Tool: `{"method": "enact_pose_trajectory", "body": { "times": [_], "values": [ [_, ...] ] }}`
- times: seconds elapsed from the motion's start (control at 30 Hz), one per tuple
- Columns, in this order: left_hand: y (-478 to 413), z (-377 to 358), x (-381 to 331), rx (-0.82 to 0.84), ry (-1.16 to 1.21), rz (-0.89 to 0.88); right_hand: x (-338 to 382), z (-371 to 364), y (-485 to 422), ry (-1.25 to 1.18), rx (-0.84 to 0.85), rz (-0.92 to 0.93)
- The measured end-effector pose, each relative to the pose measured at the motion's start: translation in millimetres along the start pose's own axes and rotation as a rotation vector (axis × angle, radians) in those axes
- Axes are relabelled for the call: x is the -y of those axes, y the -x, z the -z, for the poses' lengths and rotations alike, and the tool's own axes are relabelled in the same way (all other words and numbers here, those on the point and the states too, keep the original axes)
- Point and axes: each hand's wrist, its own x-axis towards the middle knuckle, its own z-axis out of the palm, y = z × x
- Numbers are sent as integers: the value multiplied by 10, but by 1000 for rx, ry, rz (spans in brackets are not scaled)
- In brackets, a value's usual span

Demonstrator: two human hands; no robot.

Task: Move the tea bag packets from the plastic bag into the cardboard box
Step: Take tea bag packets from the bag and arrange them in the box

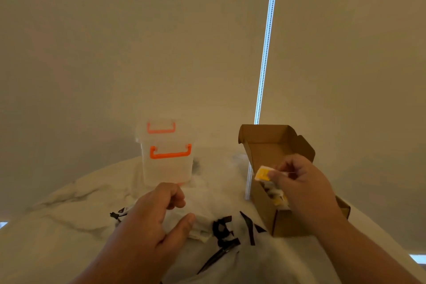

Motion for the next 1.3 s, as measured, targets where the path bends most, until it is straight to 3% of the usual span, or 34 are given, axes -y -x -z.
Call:
{"method": "enact_pose_trajectory", "body": {
  "times": [0.2,0.37,0.57,0.83,0.97,1.03,1.17,1.3],
  "values": [
    [-23,-10,-32,13,-57,-38,-299,156,-254,80,-149,-124],
    [-21,-9,-14,25,-88,-42,-403,57,-282,513,139,-136],
    [-12,1,-12,54,-135,-51,-435,53,-291,721,156,-177],
    [-11,-10,-14,199,-218,48,-429,16,-240,389,60,-105],
    [-15,-28,12,174,-257,58,-340,8,-205,515,-8,-8],
    [-43,-38,53,172,-272,56,-220,12,-143,436,-14,68],
    [-93,-104,158,142,-398,-36,195,-75,231,249,164,330],
    [-120,-192,184,171,-528,-124,434,-412,556,319,622,461]
  ]
}}
